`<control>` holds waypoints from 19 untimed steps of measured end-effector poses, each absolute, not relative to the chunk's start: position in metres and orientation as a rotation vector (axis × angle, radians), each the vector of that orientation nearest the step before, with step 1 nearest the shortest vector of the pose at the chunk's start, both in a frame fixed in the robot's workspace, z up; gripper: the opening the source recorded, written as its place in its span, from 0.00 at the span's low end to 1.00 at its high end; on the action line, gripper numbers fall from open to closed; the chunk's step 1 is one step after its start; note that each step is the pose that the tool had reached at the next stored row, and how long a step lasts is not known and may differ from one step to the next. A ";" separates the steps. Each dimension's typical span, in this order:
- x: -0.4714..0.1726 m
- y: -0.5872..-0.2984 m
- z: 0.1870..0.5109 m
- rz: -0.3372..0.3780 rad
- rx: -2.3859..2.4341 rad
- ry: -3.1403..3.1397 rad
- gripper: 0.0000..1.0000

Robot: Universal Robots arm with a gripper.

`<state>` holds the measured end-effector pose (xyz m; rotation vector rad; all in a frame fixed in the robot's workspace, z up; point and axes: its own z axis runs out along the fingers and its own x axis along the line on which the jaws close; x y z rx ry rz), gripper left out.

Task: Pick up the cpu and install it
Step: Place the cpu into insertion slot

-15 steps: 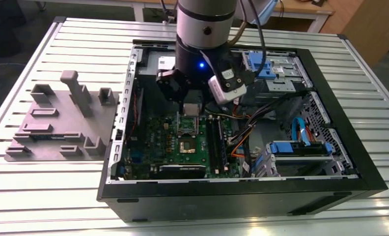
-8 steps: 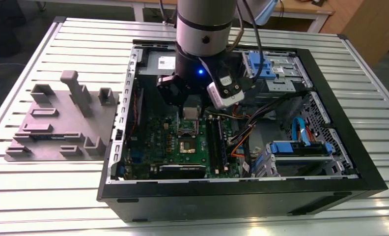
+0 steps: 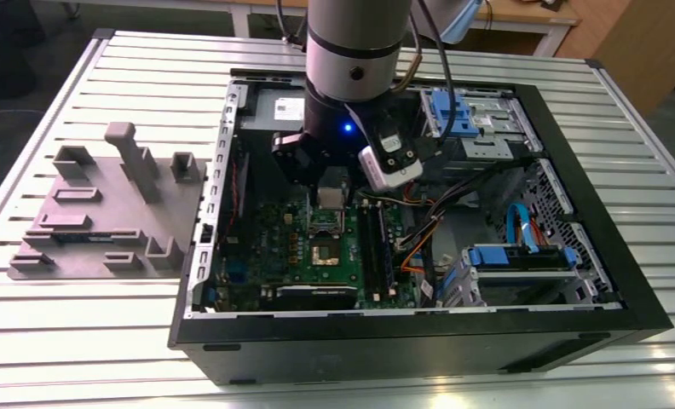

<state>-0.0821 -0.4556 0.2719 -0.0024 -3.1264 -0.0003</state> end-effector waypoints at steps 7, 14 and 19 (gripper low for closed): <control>-0.082 -0.456 0.272 0.000 -0.002 -3.126 0.47; -0.082 -0.459 0.265 0.000 -0.002 -3.125 0.47; -0.082 -0.462 0.256 0.000 -0.002 -3.125 0.47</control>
